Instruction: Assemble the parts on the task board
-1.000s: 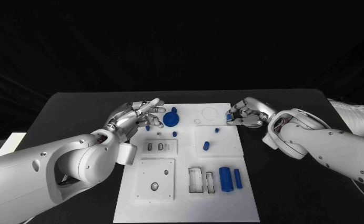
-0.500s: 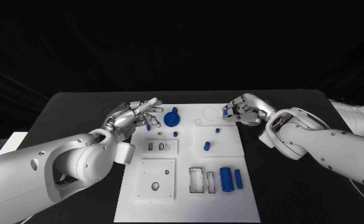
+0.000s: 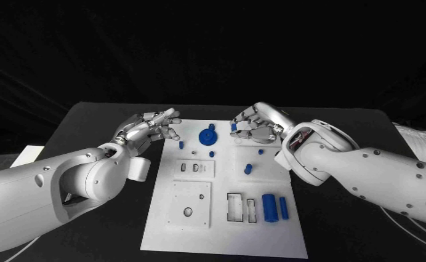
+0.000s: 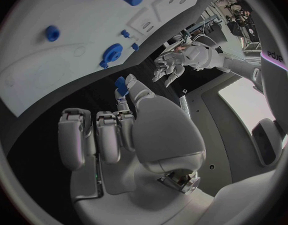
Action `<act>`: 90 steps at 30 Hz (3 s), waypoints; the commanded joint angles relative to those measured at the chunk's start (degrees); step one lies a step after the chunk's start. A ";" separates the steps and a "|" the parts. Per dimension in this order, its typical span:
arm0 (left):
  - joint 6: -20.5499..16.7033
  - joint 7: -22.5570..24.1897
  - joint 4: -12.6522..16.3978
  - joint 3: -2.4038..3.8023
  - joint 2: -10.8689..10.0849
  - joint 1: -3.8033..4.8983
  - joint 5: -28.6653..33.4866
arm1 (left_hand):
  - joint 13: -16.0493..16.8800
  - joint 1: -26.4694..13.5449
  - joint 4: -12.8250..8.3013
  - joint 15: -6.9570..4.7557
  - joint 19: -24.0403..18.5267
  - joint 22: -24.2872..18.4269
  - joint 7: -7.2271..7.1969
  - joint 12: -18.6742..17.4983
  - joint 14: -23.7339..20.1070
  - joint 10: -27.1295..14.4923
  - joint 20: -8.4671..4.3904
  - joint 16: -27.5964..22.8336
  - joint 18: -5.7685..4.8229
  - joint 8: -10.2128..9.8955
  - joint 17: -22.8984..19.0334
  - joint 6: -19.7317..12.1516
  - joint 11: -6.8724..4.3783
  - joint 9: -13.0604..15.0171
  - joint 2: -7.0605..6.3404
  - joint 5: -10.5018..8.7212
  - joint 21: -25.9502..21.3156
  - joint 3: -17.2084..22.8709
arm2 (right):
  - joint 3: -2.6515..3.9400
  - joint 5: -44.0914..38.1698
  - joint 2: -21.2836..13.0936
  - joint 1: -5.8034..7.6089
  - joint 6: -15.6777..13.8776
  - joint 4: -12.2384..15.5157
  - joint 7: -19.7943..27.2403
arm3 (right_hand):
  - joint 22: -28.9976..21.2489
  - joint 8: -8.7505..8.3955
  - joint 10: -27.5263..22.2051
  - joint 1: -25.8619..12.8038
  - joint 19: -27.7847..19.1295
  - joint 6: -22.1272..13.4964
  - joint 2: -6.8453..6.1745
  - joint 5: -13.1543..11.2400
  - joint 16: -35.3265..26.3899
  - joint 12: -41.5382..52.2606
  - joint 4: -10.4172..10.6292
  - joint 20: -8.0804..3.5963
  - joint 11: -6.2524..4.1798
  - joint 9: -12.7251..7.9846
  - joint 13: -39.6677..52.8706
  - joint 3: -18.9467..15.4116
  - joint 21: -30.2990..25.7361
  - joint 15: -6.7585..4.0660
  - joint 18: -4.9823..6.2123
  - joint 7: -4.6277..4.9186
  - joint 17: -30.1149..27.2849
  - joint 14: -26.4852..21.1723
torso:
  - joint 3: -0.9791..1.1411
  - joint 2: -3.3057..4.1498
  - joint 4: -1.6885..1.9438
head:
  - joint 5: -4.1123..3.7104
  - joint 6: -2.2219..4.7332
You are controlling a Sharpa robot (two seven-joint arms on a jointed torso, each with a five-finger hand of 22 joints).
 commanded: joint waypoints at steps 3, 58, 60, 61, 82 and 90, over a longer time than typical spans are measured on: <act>2.43 0.62 -0.14 0.02 -0.10 0.04 0.35 | -0.11 0.07 -0.21 0.07 -0.15 -0.14 0.00 -0.44 -0.47 -0.49 0.14 -0.41 0.71 -0.18 -0.08 -0.35 0.10 -0.06 0.33 -0.18 -0.27 -0.04 | -0.84 -6.66 3.35 -0.97 1.97 -0.34 -5.55 | 1.34 0.39 2.27 0.00 0.87 0.76 0.52 0.29 0.18 -0.24 0.03 -0.23 -0.37 0.03 10.48 0.31 -0.20 -0.44 -0.27 -0.89 13.34 5.57 | -0.77 -0.78 0.33 | 1.49 -1.01; 2.47 0.64 -0.32 0.01 1.68 0.04 0.35 | -0.23 -0.10 -0.14 0.13 -0.04 -0.33 0.12 -0.51 -0.38 -0.64 0.20 -0.47 0.71 -0.19 -0.11 -0.43 0.19 -0.09 0.42 -0.19 -0.46 -0.16 | -2.02 -20.65 14.16 -5.51 13.33 -6.05 -11.83 | 0.61 0.13 1.79 -1.64 0.61 0.55 -1.13 -0.08 -0.11 -0.98 -0.47 -0.20 -0.22 -0.02 10.08 0.54 -0.65 -0.34 -0.14 -0.72 12.85 5.45 | -0.92 -0.95 0.33 | 4.59 -3.73; 2.37 0.73 -0.31 0.01 1.64 0.04 0.35 | -0.23 -0.10 -0.14 0.13 -0.04 -0.33 0.12 -0.51 -0.38 -0.64 0.20 -0.47 0.71 -0.19 -0.11 -0.43 0.19 -0.09 0.42 -0.19 -0.46 -0.16 | -2.02 -20.97 14.04 -5.52 13.79 -6.00 -12.09 | 0.61 0.10 1.77 -1.71 0.61 0.52 -1.20 -0.09 -0.10 -1.02 -0.48 -0.19 -0.21 -0.03 10.06 0.54 -0.65 -0.33 -0.14 -0.70 12.87 5.46 | -0.93 -0.93 0.30 | 4.42 -3.78; 2.34 0.75 -0.31 0.01 1.63 0.04 0.35 | -0.23 -0.10 -0.14 0.13 -0.04 -0.33 0.12 -0.51 -0.38 -0.64 0.20 -0.47 0.71 -0.19 -0.11 -0.43 0.19 -0.09 0.42 -0.19 -0.46 -0.16 | -2.02 -21.06 13.98 -5.52 13.95 -5.97 -12.18 | 0.60 0.09 1.76 -1.74 0.61 0.51 -1.24 -0.10 -0.11 -1.04 -0.49 -0.19 -0.20 -0.04 10.05 0.54 -0.66 -0.32 -0.14 -0.69 12.86 5.46 | -0.93 -0.92 0.30 | 4.40 -3.80; 2.28 0.76 -0.38 0.01 1.62 0.03 0.35 | -0.26 -0.11 -0.14 0.14 0.01 -0.38 0.14 -0.52 -0.34 -0.66 0.21 -0.47 0.72 -0.20 -0.11 -0.44 0.20 -0.10 0.44 -0.19 -0.51 -0.18 | -2.03 -21.61 13.51 -5.54 14.91 -5.39 -13.23 | 0.26 -1.11 0.92 -5.87 0.50 -1.35 -4.82 1.34 -0.18 -2.34 0.78 0.38 0.63 -0.50 9.30 -1.48 -0.94 0.37 -0.09 0.21 12.78 5.44 | -0.92 -0.91 0.28 | 4.38 -3.90; 2.31 0.68 -0.37 0.01 1.66 0.03 0.35 | -0.28 -0.11 -0.14 0.15 0.04 -0.41 0.15 -0.53 -0.32 -0.69 0.22 -0.48 0.72 -0.20 -0.11 -0.46 0.21 -0.10 0.46 -0.19 -0.53 -0.19 | -2.03 -21.66 13.57 -5.53 13.53 -5.37 -13.65 | -0.02 -1.59 -0.19 -8.05 0.39 -2.50 -5.83 -2.24 -0.29 -4.12 2.51 0.69 0.91 -0.72 8.17 -3.59 -1.14 0.63 -0.03 0.44 12.62 5.39 | -0.94 -0.93 0.30 | 4.33 -3.96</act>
